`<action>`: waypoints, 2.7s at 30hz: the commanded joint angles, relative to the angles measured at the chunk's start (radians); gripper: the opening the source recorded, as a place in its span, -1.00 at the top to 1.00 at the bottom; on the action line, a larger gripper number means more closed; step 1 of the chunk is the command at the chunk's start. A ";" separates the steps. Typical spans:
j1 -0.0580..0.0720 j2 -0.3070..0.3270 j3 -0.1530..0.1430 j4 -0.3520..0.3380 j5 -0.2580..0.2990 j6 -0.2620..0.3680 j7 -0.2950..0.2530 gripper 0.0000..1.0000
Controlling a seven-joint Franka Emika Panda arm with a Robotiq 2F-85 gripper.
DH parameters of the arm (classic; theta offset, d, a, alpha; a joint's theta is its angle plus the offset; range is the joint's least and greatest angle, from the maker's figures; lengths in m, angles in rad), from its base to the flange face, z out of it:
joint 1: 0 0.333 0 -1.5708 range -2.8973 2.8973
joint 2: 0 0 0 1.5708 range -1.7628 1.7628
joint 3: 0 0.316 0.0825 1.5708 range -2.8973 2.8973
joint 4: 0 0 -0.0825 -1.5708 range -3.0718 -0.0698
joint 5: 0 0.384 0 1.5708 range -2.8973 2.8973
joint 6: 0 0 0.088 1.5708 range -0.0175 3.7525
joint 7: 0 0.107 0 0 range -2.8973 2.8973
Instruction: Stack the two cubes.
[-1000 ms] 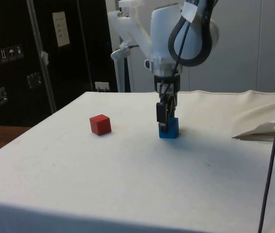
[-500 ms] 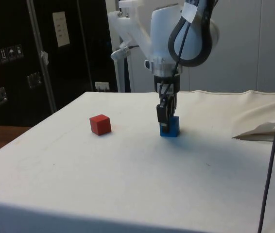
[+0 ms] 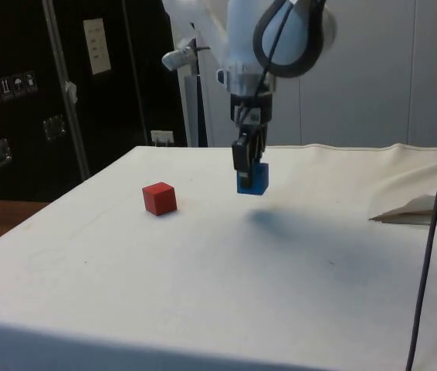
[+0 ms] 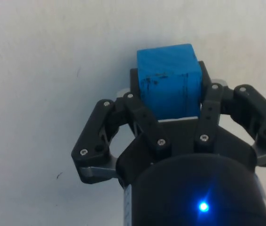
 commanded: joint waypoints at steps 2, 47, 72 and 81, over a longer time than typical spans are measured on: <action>0.000 -0.012 -0.002 0.034 -0.003 -0.047 0.001 1.00; -0.001 0.215 0.026 0.539 0.038 -0.276 0.001 1.00; -0.004 0.353 0.041 0.679 0.089 -0.275 0.009 1.00; -0.006 0.400 0.044 0.715 0.108 -0.269 0.013 1.00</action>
